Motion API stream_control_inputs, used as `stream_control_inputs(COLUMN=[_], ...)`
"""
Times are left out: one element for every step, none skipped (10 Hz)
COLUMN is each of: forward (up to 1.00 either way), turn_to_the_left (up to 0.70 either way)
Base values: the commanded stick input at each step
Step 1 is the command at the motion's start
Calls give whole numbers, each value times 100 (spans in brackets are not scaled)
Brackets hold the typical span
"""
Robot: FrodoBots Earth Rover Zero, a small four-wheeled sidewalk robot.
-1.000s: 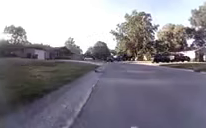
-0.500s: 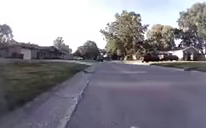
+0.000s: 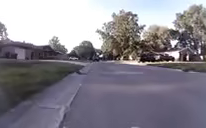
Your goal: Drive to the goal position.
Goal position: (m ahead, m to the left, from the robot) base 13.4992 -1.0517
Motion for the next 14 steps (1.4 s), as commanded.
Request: stream_control_inputs(forward=[100,100,100,100,100,100,100,100,100,100,100,100,100,100], turn_to_the_left=[0,0,0,0,0,0,0,0,0,0,0,0,0,0])
